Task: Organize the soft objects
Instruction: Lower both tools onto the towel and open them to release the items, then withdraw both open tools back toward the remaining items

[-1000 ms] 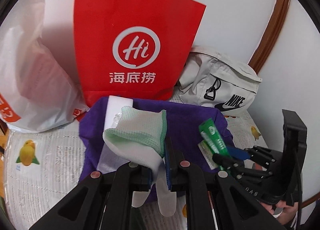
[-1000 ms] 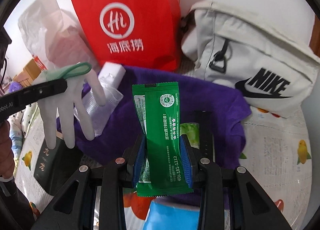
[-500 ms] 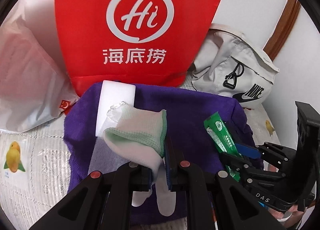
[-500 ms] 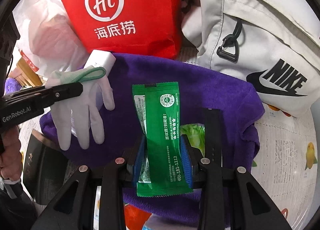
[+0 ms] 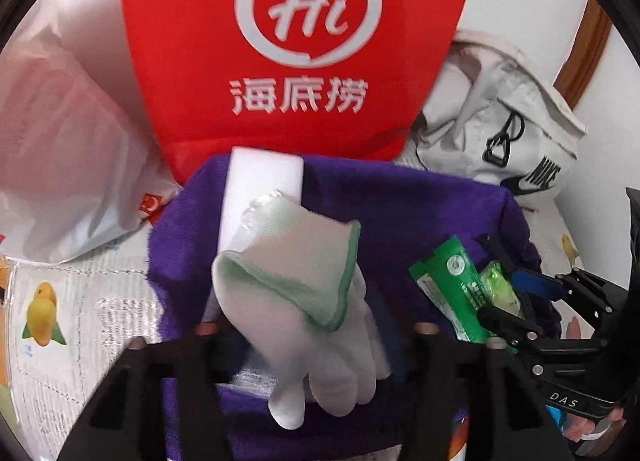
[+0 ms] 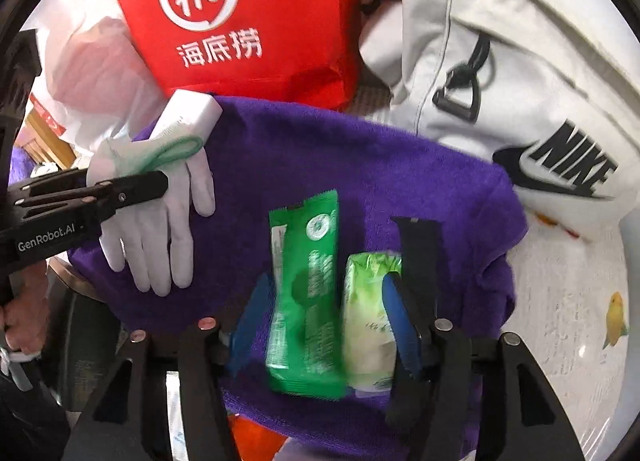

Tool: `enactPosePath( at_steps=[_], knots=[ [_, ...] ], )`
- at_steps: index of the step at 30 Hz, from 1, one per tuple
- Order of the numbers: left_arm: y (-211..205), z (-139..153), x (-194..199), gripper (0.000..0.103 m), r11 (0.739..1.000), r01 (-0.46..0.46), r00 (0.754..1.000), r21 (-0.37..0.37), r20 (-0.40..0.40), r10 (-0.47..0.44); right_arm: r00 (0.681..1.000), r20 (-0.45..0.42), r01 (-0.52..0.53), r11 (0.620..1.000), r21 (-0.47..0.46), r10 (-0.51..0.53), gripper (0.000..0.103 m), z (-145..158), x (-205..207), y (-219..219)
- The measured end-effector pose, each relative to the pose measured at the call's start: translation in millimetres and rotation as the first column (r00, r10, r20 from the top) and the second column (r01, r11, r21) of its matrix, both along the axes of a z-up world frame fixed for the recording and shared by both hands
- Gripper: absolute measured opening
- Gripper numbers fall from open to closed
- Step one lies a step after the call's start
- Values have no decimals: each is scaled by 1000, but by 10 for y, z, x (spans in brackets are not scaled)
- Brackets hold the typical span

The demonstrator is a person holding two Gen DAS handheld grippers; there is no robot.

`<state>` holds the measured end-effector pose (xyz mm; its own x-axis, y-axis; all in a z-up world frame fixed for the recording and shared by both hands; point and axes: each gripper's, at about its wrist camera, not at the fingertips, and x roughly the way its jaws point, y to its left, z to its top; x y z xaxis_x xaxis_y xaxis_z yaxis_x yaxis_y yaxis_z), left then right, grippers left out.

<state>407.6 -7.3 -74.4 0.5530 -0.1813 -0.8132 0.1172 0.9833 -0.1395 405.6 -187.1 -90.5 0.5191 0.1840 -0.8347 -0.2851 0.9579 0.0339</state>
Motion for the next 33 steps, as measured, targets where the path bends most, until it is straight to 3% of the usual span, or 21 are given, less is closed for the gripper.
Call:
enactPosePath(
  at_steps=[7,16,24,29,33],
  knots=[
    [84,220,-182,58,1000,-22,999,11,26,22,1000,31,4,999,32,-5,59,201,-182,-61],
    [190,581,-778,58,999,-44,989,-7,137,45,996,84,24,997,68,-30,59,474,-770,-174],
    [149,689,-1405,58,999,-32,992,6,123,31,993,116,23,994,105,-35,59,542,-1379,-121],
    [247,666,-1837,58,998,-41,996,-54,80,46,990,137,24,993,116,-40,59,604,-1845,-155],
    [271,612,-2136,58,997,-56,996,-49,66,60,988,146,25,992,123,-43,59,593,-2124,-180]
  ],
)
